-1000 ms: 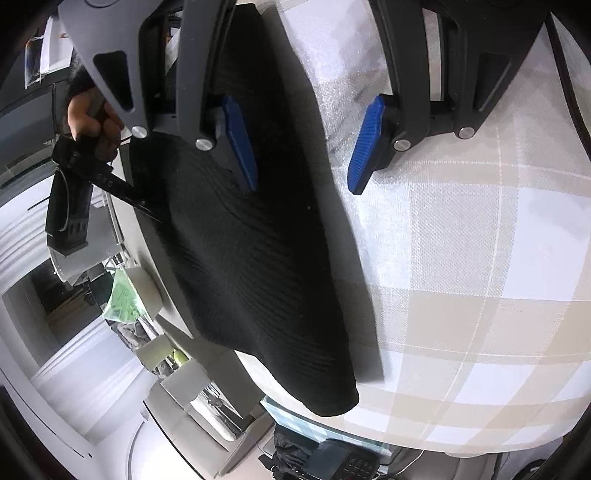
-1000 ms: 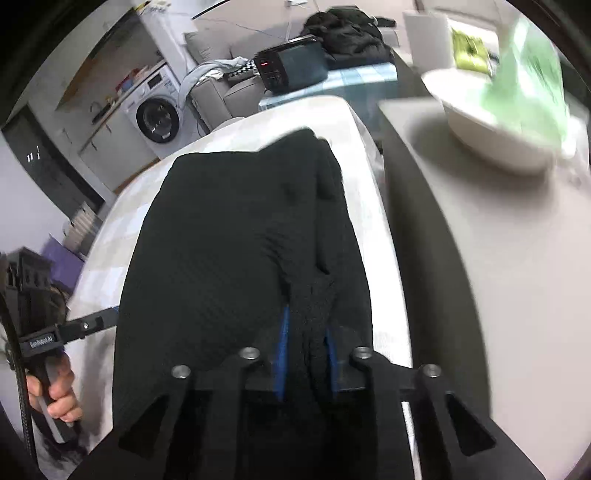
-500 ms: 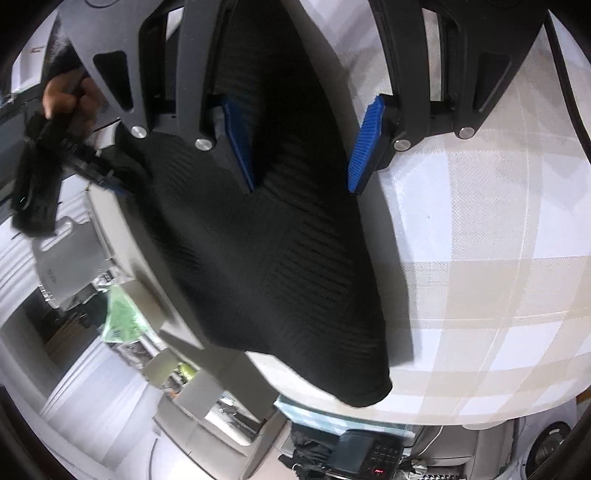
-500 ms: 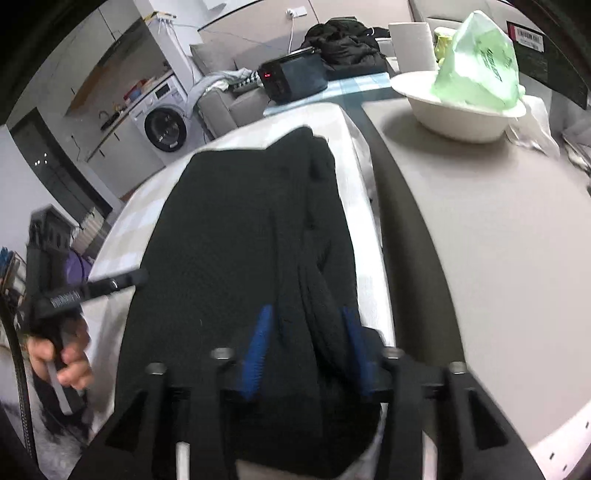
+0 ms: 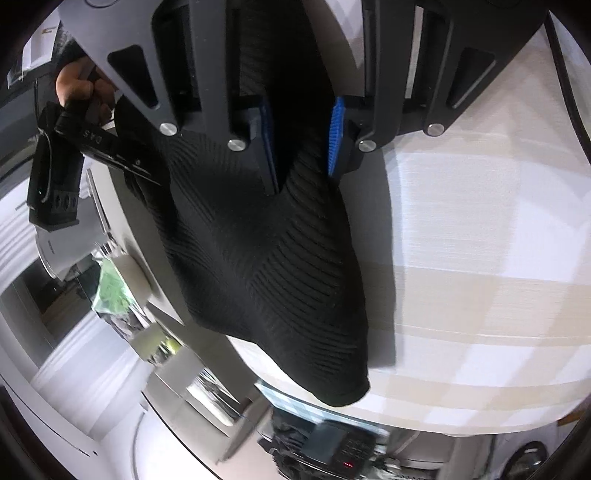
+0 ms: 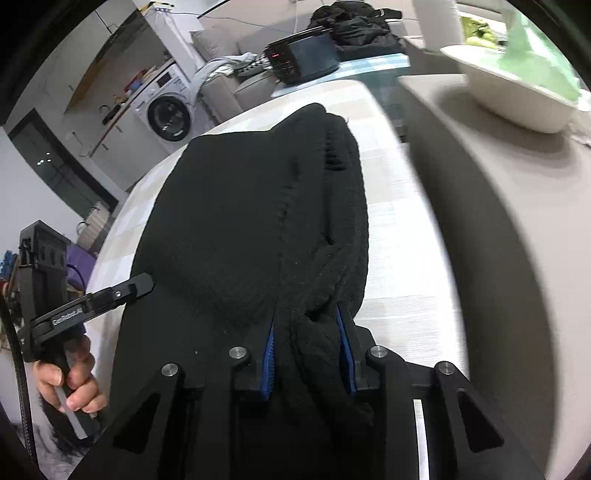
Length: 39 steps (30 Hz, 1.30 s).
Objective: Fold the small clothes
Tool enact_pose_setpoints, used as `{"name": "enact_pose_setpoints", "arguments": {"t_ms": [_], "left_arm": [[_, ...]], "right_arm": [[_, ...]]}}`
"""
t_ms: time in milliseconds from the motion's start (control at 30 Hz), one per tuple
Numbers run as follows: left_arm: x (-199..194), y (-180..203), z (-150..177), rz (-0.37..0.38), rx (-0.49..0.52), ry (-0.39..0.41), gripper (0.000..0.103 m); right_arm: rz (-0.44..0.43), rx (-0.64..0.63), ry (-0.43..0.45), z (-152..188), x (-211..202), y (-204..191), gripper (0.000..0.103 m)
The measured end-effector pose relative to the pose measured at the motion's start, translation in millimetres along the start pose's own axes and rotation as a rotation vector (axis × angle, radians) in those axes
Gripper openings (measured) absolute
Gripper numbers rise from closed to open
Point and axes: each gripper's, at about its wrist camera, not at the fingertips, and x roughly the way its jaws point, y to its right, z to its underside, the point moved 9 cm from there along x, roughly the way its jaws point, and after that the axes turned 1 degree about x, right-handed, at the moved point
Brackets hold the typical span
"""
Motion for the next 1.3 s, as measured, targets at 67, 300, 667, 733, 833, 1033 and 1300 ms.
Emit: {"name": "enact_pose_setpoints", "arguments": {"t_ms": [67, 300, 667, 733, 833, 1033, 1300], "left_arm": [[-16.0, -20.7, -0.6, -0.036, -0.015, 0.021, 0.021], [-79.3, -99.8, -5.6, -0.173, -0.077, 0.104, 0.021], [-124.8, -109.9, 36.2, -0.131, -0.090, 0.109, 0.028], [-125.9, -102.1, 55.4, -0.116, -0.083, 0.096, 0.028], [-128.0, -97.3, 73.6, -0.143, -0.055, 0.098, 0.028], [-134.0, -96.1, 97.6, -0.169, -0.028, 0.091, 0.030], [-144.3, -94.2, 99.1, -0.154, -0.022, 0.105, 0.030]], "right_arm": [[-0.018, -0.017, -0.005, 2.7, 8.2, -18.9, 0.028], [-0.119, -0.074, -0.021, 20.2, 42.5, -110.4, 0.028], [-0.131, -0.097, -0.026, 50.9, 5.4, -116.1, 0.042], [-0.133, -0.104, -0.039, 68.4, 0.8, -118.3, 0.041], [-0.101, -0.119, -0.029, 83.0, -2.3, -119.4, 0.030], [-0.158, -0.087, -0.061, 103.4, -9.7, -120.7, 0.018], [-0.140, -0.069, 0.003, 86.0, -26.3, -118.7, 0.023]]}}
